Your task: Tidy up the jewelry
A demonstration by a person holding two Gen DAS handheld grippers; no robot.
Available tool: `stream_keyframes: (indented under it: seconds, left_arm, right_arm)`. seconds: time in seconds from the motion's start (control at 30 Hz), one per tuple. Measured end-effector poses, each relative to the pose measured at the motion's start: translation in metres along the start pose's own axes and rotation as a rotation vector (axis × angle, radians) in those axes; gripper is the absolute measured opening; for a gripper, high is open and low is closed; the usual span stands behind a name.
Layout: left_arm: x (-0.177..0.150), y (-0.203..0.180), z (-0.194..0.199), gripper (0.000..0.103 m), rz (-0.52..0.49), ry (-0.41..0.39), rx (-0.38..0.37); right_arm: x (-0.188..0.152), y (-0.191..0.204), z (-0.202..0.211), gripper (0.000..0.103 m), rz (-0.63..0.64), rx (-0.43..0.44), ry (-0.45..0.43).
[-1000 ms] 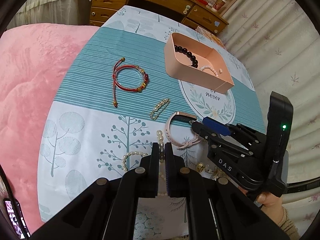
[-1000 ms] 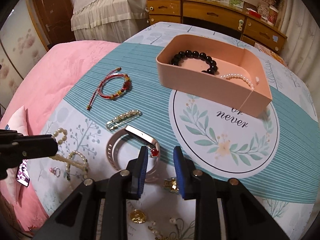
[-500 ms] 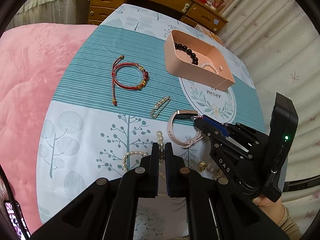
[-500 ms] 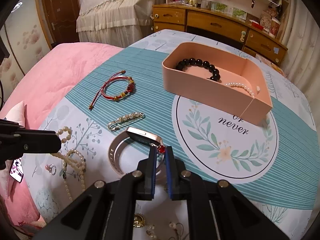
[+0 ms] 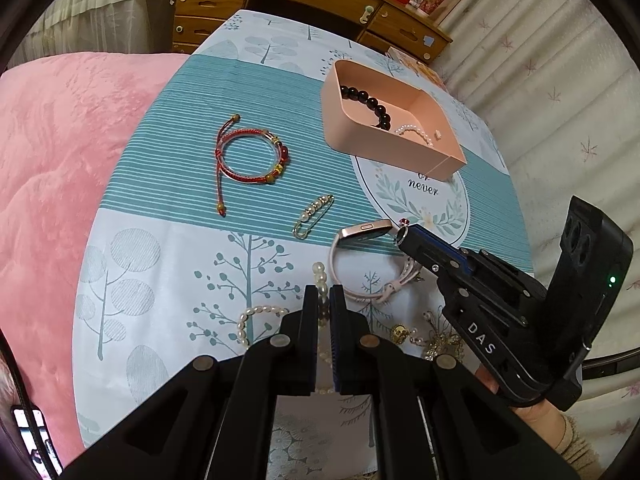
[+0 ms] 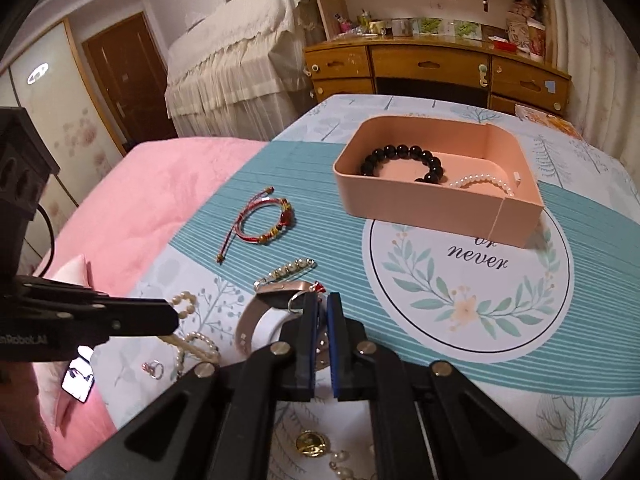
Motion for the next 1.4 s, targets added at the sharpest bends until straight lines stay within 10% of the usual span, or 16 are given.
stream_keyframes:
  seconds: [1.4]
  left_arm:
    - [0.002,-0.003,-0.001,0.003,-0.021,0.001,0.016]
  right_arm:
    - [-0.019,0.019,-0.019,0.022,0.331,-0.070,0.055]
Point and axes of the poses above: each gripper's, at about its wrist camera, not at the fingertips, and z roughly against the way its jaws point, y to its left, x to its top, the point moved 7 cm from there along -z, roughly the way its jaws point, and after that the axes turned 7 degrees about -y, right-handed, at the moved point
